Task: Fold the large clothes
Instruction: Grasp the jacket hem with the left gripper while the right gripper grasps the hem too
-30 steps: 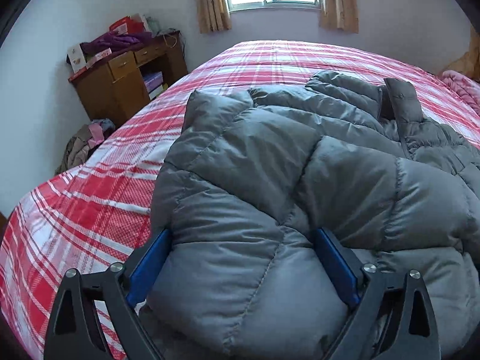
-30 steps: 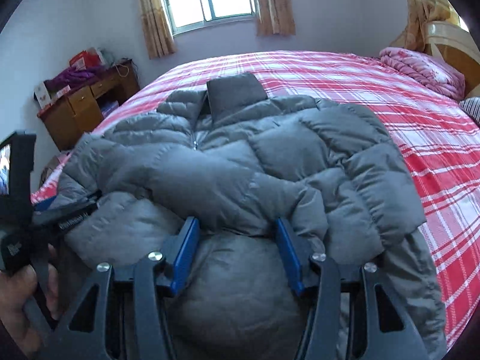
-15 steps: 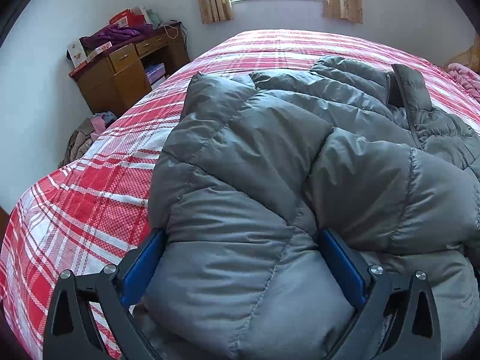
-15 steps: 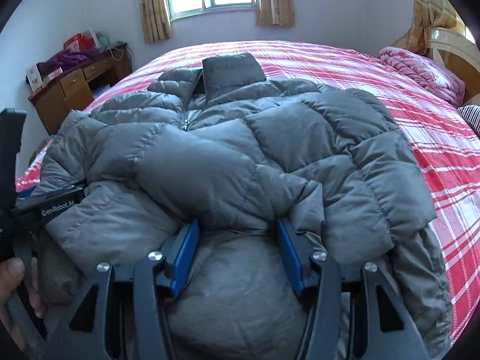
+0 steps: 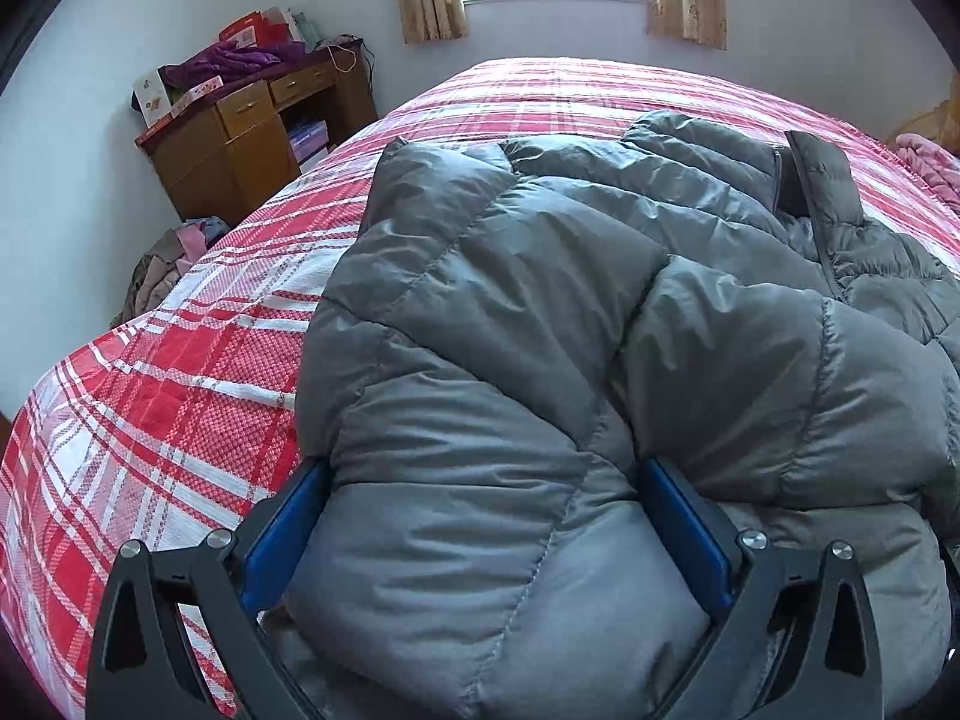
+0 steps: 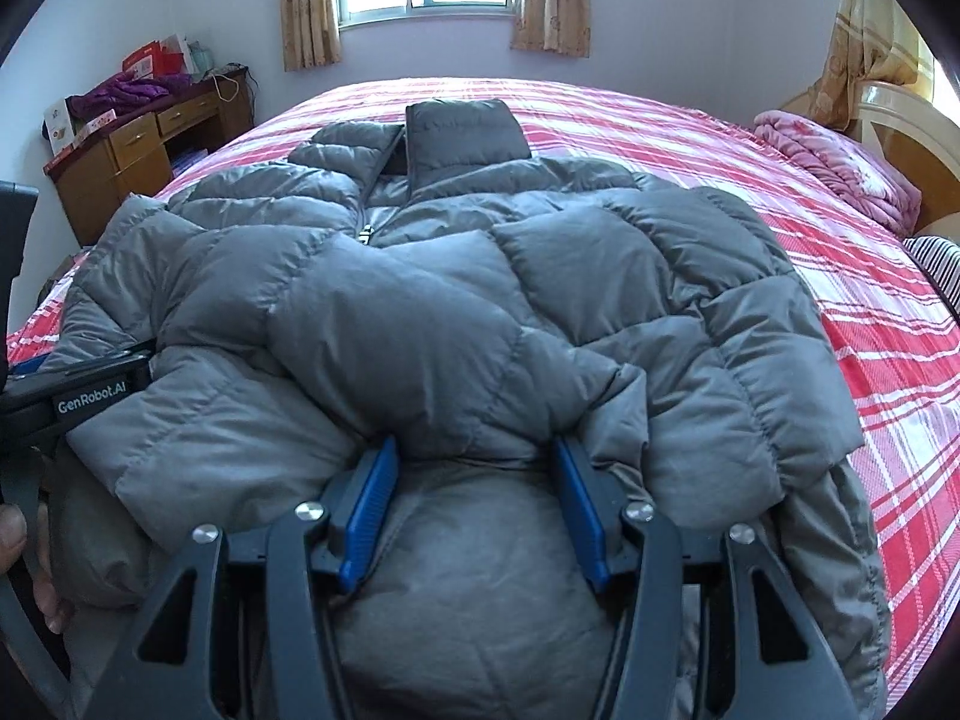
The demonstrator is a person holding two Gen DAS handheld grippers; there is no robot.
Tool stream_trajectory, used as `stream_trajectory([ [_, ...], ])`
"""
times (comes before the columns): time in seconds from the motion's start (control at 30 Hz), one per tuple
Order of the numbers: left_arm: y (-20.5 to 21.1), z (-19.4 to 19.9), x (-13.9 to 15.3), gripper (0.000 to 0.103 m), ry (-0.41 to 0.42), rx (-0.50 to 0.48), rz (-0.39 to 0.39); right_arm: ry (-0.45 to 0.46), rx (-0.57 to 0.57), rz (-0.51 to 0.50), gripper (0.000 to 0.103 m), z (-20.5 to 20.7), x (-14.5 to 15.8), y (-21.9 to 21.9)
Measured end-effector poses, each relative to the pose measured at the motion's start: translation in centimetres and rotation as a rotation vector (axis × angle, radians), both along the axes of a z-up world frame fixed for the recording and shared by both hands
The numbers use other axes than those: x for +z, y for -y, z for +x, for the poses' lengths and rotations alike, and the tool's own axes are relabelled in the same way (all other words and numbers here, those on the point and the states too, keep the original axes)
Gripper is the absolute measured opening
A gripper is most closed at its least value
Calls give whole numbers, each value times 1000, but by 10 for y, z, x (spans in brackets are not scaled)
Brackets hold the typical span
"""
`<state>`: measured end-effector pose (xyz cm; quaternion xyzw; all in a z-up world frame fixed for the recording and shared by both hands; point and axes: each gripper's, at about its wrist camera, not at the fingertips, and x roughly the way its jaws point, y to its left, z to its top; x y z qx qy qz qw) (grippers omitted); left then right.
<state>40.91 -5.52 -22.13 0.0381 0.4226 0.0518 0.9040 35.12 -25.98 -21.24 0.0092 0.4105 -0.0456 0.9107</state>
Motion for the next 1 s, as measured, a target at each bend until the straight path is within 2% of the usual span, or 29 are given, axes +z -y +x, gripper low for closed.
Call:
stream_trajectory([
  [0.3, -2, -1, 1, 102, 0, -3, -1, -5, -5, -25, 57, 2, -1, -5],
  [0.47, -1, 2, 7, 102, -38, -16, 8, -19, -1, -47, 57, 3, 0, -9],
  [0.5, -3, 0, 15, 102, -60, -26, 9, -29, 11, -62, 57, 4, 3, -10],
  [0.57, -8, -7, 34, 102, -45, -44, -31, -36, 14, -36, 57, 1, 15, -5],
  [0.63, -16, -16, 65, 102, 37, -58, -81, 29, -25, 15, 61, -8, 37, 3],
  [0.73, -14, -1, 85, 102, 75, -52, -87, 108, -45, 5, 63, -5, 62, 1],
  [0.83, -9, 26, 68, 102, 27, -34, -69, 76, -44, 57, 63, 23, 61, -5],
  [0.93, -5, 45, 30, 102, -56, -21, -26, 45, -38, 46, 63, 44, 44, -11],
  [1.0, -8, 46, 13, 102, -71, -19, -33, -1, -52, 67, 63, 57, 27, -5],
])
